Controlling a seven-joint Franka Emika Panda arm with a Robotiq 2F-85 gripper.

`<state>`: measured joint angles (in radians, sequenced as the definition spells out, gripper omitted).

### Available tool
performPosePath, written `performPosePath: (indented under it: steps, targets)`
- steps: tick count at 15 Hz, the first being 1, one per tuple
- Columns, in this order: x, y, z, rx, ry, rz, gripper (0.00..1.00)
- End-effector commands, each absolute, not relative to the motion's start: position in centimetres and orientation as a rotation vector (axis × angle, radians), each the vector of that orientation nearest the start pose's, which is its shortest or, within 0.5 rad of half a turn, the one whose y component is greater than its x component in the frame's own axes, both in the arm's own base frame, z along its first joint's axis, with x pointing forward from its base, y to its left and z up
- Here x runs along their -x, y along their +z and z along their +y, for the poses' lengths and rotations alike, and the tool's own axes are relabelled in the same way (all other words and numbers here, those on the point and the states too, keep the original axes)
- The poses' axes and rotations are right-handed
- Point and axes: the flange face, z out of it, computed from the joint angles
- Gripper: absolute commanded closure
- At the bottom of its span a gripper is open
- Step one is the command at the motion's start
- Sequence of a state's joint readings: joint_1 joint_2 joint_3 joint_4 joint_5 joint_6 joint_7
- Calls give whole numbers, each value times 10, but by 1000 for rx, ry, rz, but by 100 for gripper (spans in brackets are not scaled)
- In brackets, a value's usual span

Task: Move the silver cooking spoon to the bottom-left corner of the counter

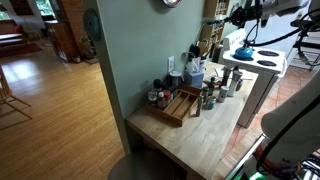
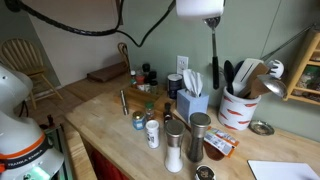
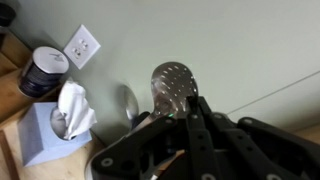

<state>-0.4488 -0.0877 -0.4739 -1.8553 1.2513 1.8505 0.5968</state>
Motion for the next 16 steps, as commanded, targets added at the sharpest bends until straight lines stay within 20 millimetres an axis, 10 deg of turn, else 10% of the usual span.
performPosePath:
  steps: [1,16]
  targets:
    - [-370,620,-402,1217,-64,1548,99]
    - [-345,580,-387,1458,255,1961,99]
